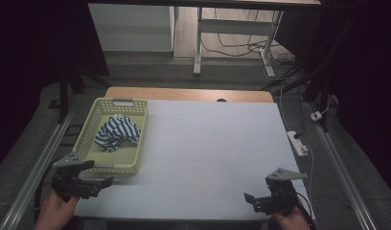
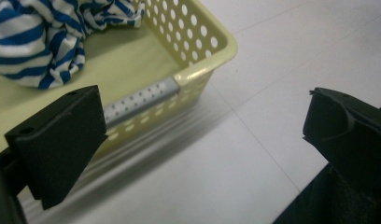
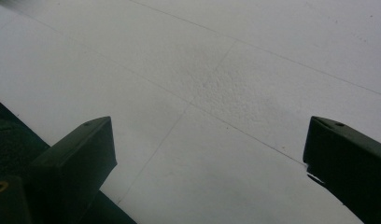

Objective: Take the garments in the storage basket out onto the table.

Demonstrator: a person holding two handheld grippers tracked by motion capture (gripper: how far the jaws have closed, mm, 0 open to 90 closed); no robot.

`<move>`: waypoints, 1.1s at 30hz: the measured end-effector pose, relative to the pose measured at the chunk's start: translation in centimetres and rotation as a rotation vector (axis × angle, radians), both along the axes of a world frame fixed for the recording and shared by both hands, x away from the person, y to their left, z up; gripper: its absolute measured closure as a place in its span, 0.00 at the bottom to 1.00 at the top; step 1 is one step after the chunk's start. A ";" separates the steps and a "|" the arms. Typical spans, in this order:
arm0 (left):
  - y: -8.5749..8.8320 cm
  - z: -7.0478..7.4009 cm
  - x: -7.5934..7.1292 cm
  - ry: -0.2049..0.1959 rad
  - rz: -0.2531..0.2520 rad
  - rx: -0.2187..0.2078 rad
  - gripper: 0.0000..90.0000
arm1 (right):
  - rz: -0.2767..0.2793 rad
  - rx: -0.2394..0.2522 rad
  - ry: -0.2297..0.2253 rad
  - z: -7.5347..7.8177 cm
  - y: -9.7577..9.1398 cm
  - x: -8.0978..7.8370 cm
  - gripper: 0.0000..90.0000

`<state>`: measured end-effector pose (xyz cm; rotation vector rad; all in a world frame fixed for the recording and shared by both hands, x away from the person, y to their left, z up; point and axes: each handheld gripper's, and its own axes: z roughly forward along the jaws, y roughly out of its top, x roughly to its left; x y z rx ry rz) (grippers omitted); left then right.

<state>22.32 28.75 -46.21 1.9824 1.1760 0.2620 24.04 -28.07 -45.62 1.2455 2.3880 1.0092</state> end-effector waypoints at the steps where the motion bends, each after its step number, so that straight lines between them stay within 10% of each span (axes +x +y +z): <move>1: 0.0 0.0 0.2 0.000 -0.004 -0.003 0.00 | 0.000 -0.001 0.002 0.0 0.0 0.0 0.03; 33: -1.0 0.3 8.2 -0.001 -0.006 0.015 0.00 | -0.002 -0.009 0.008 0.0 0.1 0.0 0.03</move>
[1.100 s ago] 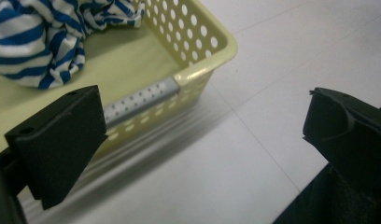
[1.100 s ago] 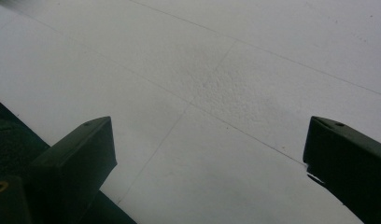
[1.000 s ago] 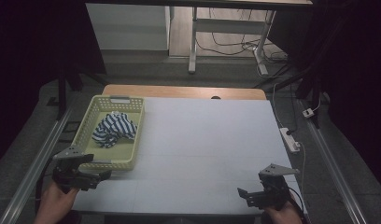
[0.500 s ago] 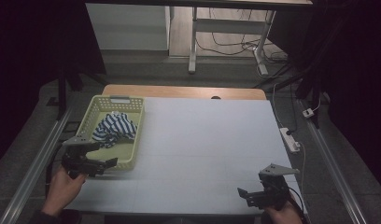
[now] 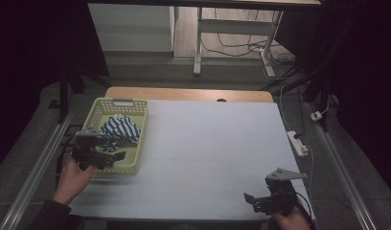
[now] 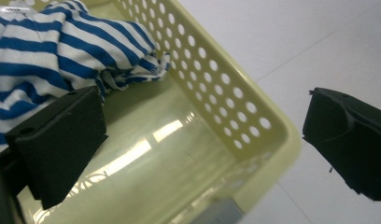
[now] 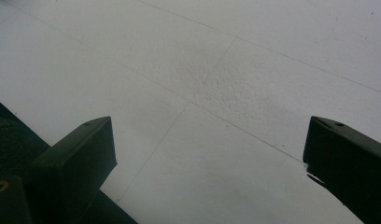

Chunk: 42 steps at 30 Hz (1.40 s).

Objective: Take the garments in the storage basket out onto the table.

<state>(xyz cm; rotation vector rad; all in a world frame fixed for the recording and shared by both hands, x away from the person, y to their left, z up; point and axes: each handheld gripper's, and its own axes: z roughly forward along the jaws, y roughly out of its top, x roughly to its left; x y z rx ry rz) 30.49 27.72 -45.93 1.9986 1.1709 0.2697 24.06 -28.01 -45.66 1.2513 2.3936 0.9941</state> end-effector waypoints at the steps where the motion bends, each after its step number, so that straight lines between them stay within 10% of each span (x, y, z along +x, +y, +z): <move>1: 0.0 0.0 0.3 0.004 0.002 0.002 0.00 | 0.000 -0.001 0.000 0.0 0.0 0.0 0.03; 42: 1.6 -0.5 10.2 0.063 0.111 0.060 0.00 | 0.002 -0.009 0.008 -0.1 0.1 0.1 0.03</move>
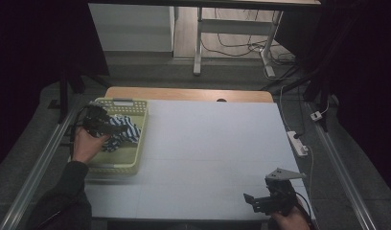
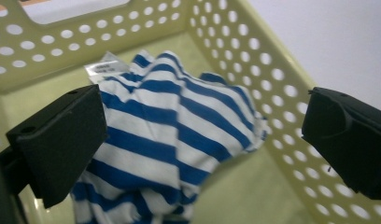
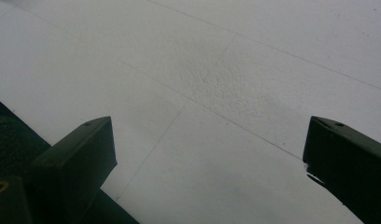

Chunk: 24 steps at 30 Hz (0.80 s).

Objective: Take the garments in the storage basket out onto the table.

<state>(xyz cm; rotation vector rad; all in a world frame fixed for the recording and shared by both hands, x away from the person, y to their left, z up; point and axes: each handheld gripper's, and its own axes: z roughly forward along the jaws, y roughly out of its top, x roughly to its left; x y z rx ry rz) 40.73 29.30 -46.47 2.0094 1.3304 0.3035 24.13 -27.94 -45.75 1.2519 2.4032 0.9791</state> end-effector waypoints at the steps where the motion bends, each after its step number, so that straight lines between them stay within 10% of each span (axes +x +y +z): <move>1: 0.0 -0.1 0.3 0.005 0.004 0.005 0.00 | 0.000 0.000 0.000 0.0 0.0 0.0 0.03; 24: -0.5 -4.6 4.3 0.272 0.041 0.140 0.05 | 0.004 -0.001 0.002 0.0 0.0 0.0 0.03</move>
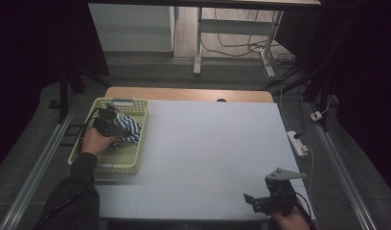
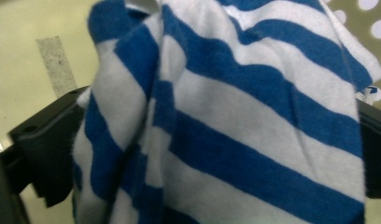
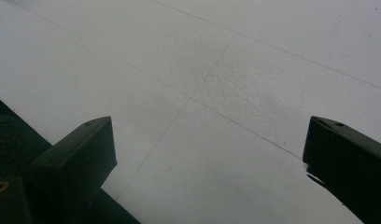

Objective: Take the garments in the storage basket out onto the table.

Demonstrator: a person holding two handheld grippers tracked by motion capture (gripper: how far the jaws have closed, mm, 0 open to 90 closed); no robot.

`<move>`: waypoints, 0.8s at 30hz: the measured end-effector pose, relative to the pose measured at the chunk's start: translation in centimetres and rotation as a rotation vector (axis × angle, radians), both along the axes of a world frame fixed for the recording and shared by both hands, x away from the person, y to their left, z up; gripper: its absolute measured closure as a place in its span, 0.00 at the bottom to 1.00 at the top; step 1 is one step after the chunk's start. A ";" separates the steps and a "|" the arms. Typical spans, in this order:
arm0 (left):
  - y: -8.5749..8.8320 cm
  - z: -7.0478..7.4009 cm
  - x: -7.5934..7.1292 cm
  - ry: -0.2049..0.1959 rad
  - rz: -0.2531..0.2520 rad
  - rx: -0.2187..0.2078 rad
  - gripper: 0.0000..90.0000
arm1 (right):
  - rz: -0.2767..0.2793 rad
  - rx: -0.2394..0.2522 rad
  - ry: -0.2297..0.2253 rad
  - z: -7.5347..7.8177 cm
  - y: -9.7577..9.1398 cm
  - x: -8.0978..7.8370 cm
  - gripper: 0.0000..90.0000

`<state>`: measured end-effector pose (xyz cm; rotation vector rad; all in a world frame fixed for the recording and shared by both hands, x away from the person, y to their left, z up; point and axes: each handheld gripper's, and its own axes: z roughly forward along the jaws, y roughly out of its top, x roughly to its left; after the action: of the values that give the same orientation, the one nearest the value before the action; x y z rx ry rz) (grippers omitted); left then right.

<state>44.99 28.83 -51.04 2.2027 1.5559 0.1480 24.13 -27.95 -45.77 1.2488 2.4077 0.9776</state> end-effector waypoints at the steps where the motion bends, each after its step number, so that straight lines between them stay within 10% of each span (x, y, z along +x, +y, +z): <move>1: 0.0 0.1 -0.1 -0.002 -0.005 0.001 0.10 | 0.001 0.001 0.000 0.0 0.0 0.0 0.03; 10: -0.2 0.7 -0.6 0.013 -0.004 0.000 0.64 | 0.004 0.000 -0.002 0.0 0.0 0.0 0.03; 24: 0.3 2.9 -1.7 -0.110 0.017 -0.001 0.69 | 0.014 -0.002 -0.010 0.1 0.1 -0.1 0.03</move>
<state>43.24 29.14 -48.10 2.1434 1.5147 0.2692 24.00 -27.90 -45.71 1.2250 2.4131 0.9822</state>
